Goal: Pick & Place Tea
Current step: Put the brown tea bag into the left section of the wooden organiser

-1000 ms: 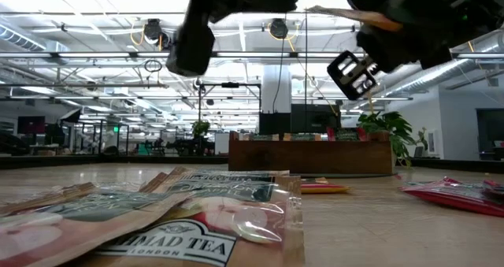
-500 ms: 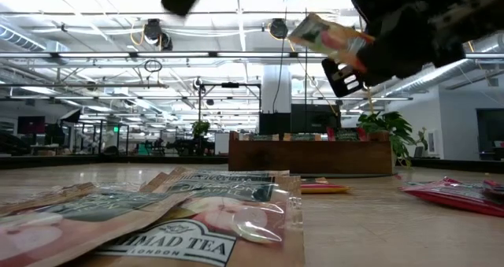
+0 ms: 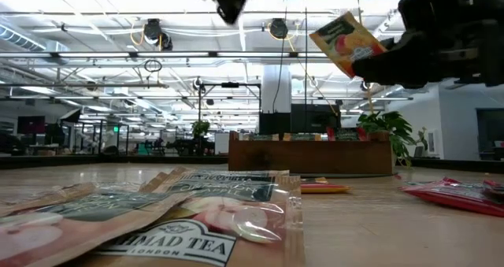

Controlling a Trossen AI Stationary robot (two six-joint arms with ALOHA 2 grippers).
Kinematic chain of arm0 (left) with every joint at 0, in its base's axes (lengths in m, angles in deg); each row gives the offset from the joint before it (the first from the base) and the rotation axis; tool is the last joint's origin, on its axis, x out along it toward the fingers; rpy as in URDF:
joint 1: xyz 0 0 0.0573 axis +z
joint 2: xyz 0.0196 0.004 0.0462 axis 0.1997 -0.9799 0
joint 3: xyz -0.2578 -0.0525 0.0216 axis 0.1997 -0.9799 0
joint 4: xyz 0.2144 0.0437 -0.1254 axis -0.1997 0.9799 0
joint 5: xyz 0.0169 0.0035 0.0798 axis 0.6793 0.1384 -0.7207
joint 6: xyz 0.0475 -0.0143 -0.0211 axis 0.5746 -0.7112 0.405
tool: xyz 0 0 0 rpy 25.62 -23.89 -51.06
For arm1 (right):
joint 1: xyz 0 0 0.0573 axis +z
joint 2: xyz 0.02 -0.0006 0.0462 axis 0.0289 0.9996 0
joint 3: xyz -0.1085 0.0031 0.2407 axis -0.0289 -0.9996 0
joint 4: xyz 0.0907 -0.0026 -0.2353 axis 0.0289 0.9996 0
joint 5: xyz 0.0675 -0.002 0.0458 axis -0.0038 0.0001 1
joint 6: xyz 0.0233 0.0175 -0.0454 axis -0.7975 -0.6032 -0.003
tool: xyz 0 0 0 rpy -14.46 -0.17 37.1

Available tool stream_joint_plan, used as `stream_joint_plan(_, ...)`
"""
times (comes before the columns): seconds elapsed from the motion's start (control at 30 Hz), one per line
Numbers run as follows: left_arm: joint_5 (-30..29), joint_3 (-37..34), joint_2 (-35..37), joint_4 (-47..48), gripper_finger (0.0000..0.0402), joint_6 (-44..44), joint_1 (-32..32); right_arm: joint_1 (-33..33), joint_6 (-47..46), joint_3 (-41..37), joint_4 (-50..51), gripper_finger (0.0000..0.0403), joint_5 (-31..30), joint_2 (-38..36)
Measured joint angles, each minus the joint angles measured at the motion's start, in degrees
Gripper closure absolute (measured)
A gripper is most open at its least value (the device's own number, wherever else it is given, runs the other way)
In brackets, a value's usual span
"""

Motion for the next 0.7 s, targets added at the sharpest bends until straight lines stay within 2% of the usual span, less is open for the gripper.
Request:
stream_joint_plan(0.1,4.2,-4.8,-1.1,-8.4,0.0383,1.1,2.4,0.4,2.3,-2.3,-3.8,0.0395,-3.5,-0.1)
stream_joint_plan(0.17,6.7,-7.2,-1.3,-18.8,0.0371,2.1,3.0,1.4,3.6,-3.1,-3.9,0.0395,-5.4,0.0)
stream_joint_plan(0.23,6.8,-9.9,-1.3,-27.9,0.0364,1.3,3.3,2.5,5.1,-3.6,-3.6,0.0395,-7.4,0.0)
stream_joint_plan(0.3,3.4,-11.9,-1.6,-32.7,0.0361,-1.1,3.3,3.9,6.6,-3.7,-3.6,0.0395,-8.2,0.0)
stream_joint_plan(0.43,-4.1,-12.5,-2.9,-33.8,0.0359,-5.7,3.2,6.1,9.8,-3.7,-3.6,0.0395,-8.2,0.0)
stream_joint_plan(0.57,-4.1,-11.4,-5.9,-34.0,0.0352,-6.3,2.0,6.8,10.0,-3.6,-3.9,0.0395,-8.2,0.0)
stream_joint_plan(0.7,-5.5,-10.3,-7.9,-34.7,0.0310,-5.5,1.3,7.0,9.9,-3.2,-3.8,0.0395,-8.2,0.0)
